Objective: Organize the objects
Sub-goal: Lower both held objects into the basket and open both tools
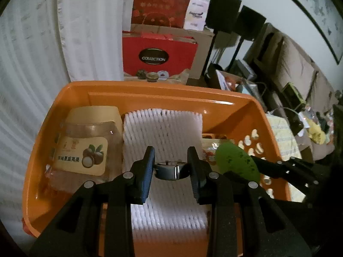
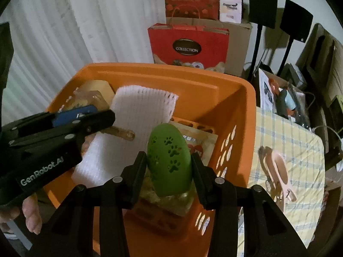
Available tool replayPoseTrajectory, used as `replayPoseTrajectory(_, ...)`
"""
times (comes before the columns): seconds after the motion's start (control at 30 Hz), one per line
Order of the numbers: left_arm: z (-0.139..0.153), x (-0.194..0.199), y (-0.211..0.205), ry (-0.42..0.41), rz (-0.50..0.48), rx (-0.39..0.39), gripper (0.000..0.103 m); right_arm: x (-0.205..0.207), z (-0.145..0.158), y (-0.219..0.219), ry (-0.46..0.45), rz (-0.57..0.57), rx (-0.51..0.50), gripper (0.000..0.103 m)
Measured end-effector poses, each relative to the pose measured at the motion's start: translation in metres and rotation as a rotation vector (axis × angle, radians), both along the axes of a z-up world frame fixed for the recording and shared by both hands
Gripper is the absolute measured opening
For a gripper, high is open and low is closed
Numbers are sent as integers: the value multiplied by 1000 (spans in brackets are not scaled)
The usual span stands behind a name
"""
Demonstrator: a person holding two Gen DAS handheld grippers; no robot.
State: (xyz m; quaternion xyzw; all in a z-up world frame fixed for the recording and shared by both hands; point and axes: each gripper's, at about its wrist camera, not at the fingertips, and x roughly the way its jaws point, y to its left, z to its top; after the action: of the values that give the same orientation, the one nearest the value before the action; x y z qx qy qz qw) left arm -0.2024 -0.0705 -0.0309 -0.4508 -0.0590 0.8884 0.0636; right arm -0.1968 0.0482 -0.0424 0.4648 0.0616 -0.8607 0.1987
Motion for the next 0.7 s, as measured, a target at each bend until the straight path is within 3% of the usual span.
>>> replayPoseTrajectory(0.13,-13,-5,-5,-42,23,24,29,-2,-1,-1,-2,-4,14,43)
replayPoseTrajectory(0.2,-19,-5,-10,-64,35,54,39,-2,0,0,-4,-9,14,43)
replayPoseTrajectory(0.27,-22,-3,-15,-73,53,74,56,-1,2,4,-7,-16,-1,43)
replayPoseTrajectory(0.5,-17,8,-22,-59,60,99,57,13,28,24,25,-31,-66,45)
replayPoseTrajectory(0.7,2,28,-15,-12,26,85,70,31,50,43,59,-43,-83,50)
